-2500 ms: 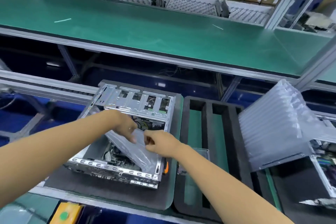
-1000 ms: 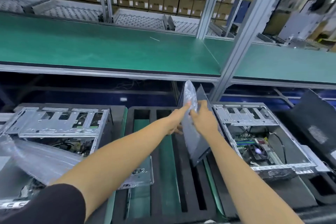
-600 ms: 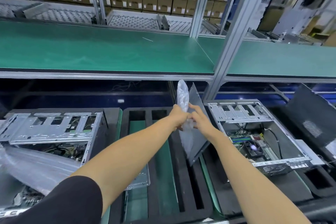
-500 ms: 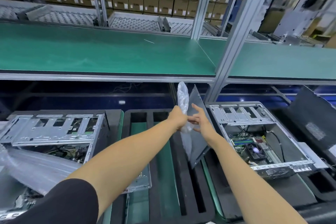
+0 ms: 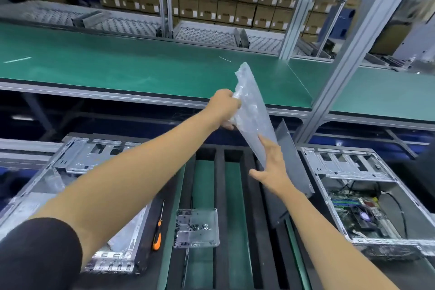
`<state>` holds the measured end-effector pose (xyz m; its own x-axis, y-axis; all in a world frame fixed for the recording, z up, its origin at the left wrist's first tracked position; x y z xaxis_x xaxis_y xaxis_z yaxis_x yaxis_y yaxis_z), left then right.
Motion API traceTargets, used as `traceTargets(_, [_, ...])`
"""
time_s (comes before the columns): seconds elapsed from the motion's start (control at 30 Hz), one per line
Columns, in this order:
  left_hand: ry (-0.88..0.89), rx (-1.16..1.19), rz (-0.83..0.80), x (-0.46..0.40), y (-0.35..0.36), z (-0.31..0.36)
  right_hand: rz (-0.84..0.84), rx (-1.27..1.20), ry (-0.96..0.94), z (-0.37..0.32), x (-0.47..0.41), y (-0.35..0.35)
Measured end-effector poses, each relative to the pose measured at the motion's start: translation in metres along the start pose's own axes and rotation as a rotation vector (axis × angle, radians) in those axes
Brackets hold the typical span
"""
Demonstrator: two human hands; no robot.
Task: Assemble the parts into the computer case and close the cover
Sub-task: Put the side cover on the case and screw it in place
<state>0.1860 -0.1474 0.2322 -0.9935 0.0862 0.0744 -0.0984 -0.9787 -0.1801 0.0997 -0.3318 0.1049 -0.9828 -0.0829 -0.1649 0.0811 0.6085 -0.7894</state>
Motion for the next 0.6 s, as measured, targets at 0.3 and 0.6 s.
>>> traceTargets(0.3, [-0.158,0.339,0.250,0.051,-0.249,-0.072,0.308,0.490,-0.264,-0.091,-0.010,0.037])
traceTargets(0.6, [-0.255,0.627,0.564,0.203,-0.438,-0.181,0.183,0.200,-0.252,-0.264,-0.030,0.164])
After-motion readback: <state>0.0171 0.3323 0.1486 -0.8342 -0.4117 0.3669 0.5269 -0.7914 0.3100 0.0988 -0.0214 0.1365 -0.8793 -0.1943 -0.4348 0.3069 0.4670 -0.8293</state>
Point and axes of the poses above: each hand's wrist, its own x-axis away from the middle knuckle, its own y-axis out of the palm, z = x × y, the point moved 7 cm from there along -x, towards the middle knuckle, and after that the axes turned 7 degrees about x, right-handed, at the moved point
